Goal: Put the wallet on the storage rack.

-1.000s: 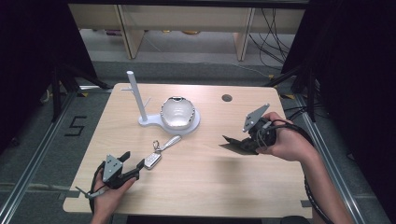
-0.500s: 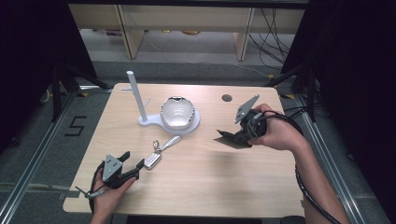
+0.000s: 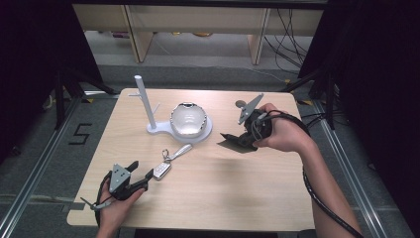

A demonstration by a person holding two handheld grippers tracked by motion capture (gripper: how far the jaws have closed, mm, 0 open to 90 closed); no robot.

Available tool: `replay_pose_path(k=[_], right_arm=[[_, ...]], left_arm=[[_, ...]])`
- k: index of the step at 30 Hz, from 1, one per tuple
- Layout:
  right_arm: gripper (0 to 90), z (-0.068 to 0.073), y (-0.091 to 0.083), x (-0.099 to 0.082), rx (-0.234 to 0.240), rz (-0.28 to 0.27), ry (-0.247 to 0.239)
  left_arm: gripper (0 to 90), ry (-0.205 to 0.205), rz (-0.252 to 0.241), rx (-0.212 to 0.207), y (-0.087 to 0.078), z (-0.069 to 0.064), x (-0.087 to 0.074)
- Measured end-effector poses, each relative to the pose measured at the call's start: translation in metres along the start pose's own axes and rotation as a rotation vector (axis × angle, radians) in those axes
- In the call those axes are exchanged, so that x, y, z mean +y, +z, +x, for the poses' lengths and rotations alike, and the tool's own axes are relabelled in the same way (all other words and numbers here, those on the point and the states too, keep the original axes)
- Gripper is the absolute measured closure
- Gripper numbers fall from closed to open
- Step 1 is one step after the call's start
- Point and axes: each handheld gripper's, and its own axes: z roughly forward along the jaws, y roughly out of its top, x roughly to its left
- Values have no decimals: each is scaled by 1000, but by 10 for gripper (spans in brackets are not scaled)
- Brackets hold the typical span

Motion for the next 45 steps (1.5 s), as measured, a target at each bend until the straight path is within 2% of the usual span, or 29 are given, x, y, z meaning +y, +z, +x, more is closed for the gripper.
replay_pose_path(k=[4, 5, 13, 15, 18, 22, 26, 33, 40, 45], right_arm=[[827, -3, 0, 7, 4, -15, -30], [827, -2, 0, 8, 1, -11, -11], [827, -2, 1, 20, 9, -29, -10], [827, -4, 2, 23, 18, -35, -42], [827, -4, 2, 26, 11, -38, -18], [827, -5, 3, 33, 15, -37, -28], [826, -6, 2, 39, 24, -52, -17], [827, -8, 4, 49, 22, -42, -39], [827, -10, 7, 58, 21, -42, -40], [826, -12, 9, 64, 13, -55, -50]], left_arm=[[340, 2, 1, -1, 0, 0, 0], [340, 2, 0, -1, 0, 0, 0], [339, 2, -5, -4, 0, 0, 0], [339, 1, -5, -3, 0, -1, 0], [339, 1, -5, -4, 0, -1, 0], [340, -2, -14, -9, 0, 0, 0], [340, 2, -5, -4, 0, 0, 0], [340, -1, -14, -9, 0, 0, 0], [340, 0, -11, -7, 0, -1, 0], [339, -1, -10, -6, -1, 0, 0]])
